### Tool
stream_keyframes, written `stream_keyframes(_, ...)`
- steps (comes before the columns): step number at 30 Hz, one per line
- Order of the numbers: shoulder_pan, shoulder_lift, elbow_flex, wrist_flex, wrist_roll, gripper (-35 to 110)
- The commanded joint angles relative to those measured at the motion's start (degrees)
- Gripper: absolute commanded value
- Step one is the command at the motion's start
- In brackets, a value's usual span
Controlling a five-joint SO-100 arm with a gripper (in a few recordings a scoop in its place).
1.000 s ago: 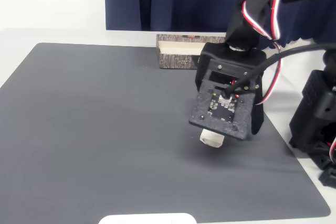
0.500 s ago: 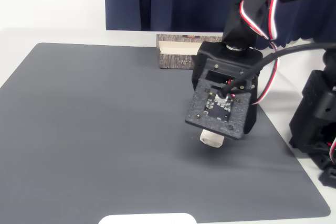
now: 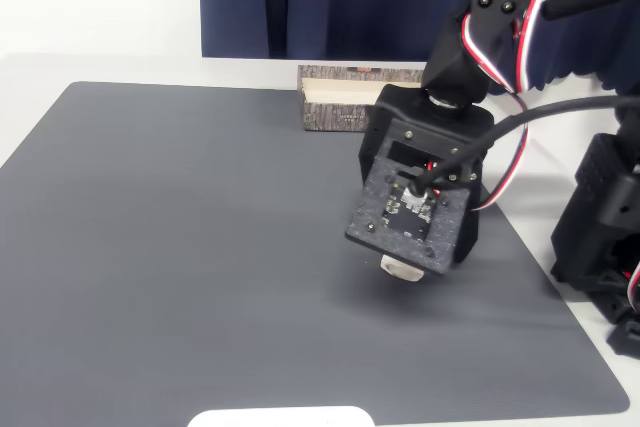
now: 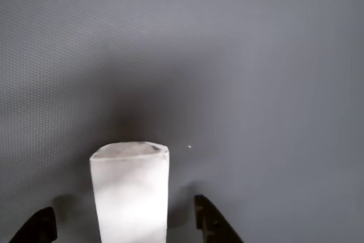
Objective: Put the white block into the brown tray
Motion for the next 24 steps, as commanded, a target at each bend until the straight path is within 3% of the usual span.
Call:
stream_keyframes(1, 0.53, 1.32, -0.35, -0.44, -8.00, 54)
stream_keyframes(24, 0.44, -0.35, 0.97, -0.62, -8.00, 50)
